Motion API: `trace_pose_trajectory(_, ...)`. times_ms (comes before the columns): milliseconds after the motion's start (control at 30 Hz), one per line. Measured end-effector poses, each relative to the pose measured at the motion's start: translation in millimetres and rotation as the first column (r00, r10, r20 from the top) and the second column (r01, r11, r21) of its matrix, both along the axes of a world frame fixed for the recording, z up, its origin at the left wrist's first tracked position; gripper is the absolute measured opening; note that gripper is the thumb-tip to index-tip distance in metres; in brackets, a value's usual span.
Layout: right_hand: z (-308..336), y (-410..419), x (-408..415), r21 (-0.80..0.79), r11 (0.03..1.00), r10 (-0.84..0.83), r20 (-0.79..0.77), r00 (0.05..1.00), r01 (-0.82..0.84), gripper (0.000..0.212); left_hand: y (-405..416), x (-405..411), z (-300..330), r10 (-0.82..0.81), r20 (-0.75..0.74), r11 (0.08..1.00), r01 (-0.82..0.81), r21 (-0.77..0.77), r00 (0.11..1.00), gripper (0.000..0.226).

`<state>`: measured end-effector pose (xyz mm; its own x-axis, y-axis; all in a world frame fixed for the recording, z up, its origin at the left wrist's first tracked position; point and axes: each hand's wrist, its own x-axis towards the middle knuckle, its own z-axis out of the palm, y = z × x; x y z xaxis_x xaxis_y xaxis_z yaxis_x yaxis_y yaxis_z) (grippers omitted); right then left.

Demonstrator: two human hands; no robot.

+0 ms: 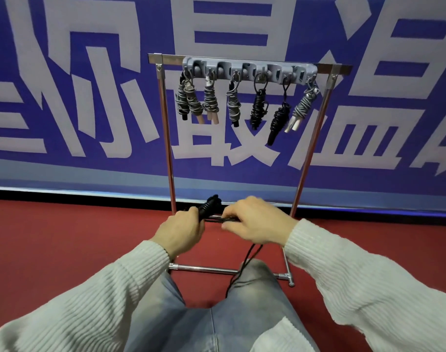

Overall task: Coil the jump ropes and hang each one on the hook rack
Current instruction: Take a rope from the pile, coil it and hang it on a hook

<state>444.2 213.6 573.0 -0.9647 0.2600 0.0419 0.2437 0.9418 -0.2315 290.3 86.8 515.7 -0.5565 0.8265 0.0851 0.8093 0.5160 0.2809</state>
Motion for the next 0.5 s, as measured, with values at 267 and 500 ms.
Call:
trace_pose_trajectory(267, 33, 30, -6, -0.525, 0.840, 0.088, -0.121, 0.989, -0.139, 0.008, -21, 36, 33, -0.551, 0.020, 0.831, 0.546, 0.107, 0.834, 0.019)
trace_pose_trajectory(500, -20, 12, 11, -0.961, 0.273, -0.179, -0.093, 0.979, -0.041, 0.016, -37, 30, 57, -0.410, 0.523, 0.846, 0.096, 0.525, 0.747, 0.007)
